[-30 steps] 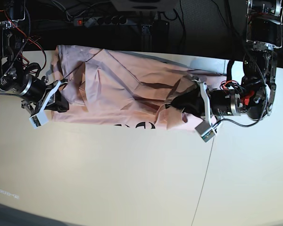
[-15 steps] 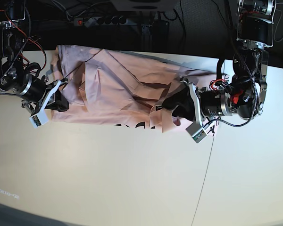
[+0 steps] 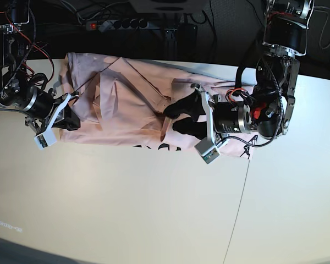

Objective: Fold the T-shirt properly
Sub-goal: 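Lift the hem end with the left gripper and fold it toward the right gripper, then release the right gripper and regrasp the collar end of the strip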

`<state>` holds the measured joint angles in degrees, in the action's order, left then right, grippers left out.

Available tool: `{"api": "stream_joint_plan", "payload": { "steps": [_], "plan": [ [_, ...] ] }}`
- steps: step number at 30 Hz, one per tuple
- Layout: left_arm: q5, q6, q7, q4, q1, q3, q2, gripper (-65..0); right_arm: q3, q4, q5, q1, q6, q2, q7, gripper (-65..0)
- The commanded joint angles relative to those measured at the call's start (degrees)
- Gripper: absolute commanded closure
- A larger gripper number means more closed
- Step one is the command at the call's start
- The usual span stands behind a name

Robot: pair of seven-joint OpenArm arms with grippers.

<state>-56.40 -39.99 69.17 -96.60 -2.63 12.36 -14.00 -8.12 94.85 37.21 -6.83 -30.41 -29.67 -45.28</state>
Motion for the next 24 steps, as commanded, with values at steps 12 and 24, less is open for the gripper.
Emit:
{"api": "stream_joint_plan", "payload": {
  "steps": [12, 24],
  "plan": [
    [-1.2, 0.0, -1.2, -0.7, -0.9, -12.6, -4.4, -33.5, -9.4, 0.8, 3.8, -0.3, -3.2, -1.0, -1.2, 0.0],
    [-1.7, 0.0, -1.5, -0.7, 3.0, -13.1, -8.9, -33.5, -17.9, -0.6, 10.9, -12.2, -3.3, -4.6, -2.8, -41.5]
  ]
}}
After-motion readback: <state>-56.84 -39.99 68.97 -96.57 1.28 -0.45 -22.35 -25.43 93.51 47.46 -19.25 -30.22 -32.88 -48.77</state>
